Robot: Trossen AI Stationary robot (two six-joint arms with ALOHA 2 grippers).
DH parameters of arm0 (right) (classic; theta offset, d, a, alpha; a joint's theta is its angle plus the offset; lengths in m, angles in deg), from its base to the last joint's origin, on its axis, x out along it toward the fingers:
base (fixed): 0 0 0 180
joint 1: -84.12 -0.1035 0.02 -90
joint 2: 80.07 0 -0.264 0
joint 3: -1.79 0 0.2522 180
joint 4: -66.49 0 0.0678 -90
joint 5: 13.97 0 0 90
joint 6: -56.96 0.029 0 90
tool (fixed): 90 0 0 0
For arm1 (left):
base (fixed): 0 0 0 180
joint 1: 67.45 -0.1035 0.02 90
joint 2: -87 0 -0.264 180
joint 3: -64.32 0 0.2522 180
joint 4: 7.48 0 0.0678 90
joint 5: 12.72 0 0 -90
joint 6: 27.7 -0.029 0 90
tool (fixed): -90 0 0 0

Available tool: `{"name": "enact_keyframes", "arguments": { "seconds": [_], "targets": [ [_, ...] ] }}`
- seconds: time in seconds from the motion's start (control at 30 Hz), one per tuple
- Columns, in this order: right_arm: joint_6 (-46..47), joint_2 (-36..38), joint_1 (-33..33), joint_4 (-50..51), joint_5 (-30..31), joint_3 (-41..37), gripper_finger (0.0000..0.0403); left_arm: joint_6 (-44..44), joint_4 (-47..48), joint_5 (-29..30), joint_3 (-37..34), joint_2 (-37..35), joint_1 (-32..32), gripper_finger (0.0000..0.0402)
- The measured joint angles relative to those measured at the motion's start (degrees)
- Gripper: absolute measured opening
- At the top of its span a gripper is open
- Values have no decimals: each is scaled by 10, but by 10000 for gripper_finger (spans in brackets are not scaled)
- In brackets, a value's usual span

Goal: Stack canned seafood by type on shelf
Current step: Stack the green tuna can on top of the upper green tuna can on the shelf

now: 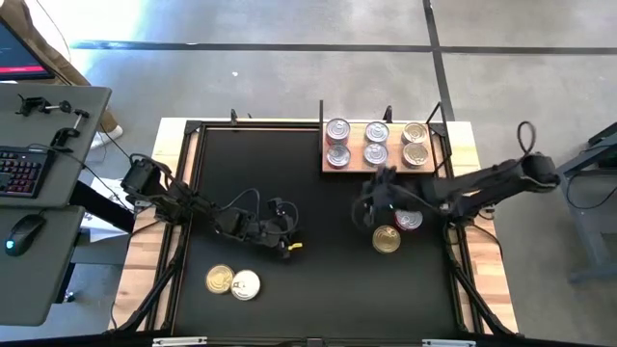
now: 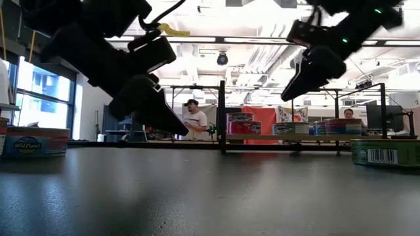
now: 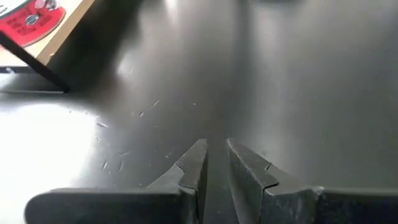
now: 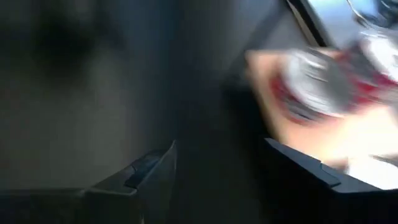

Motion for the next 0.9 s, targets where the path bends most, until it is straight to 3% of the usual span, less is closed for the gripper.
{"name": "enact_keyframes", "arguments": {
  "seconds": [0.2,0.37,0.47,0.63,0.9],
  "targets": [
    [60,-41,-97,-341,-3,-118,229,31,0,0,0,0,-10,49],
    [73,-108,-159,-501,45,-132,229,33,1,-11,0,-1,1,49],
    [62,-145,-183,-527,65,-118,229,16,13,-45,1,-12,23,49],
    [42,-192,-197,-530,79,-81,229,23,111,-35,1,-68,79,49],
    [-1,-221,-197,-525,87,-52,229,199,315,21,1,-195,179,49]
  ]
}}
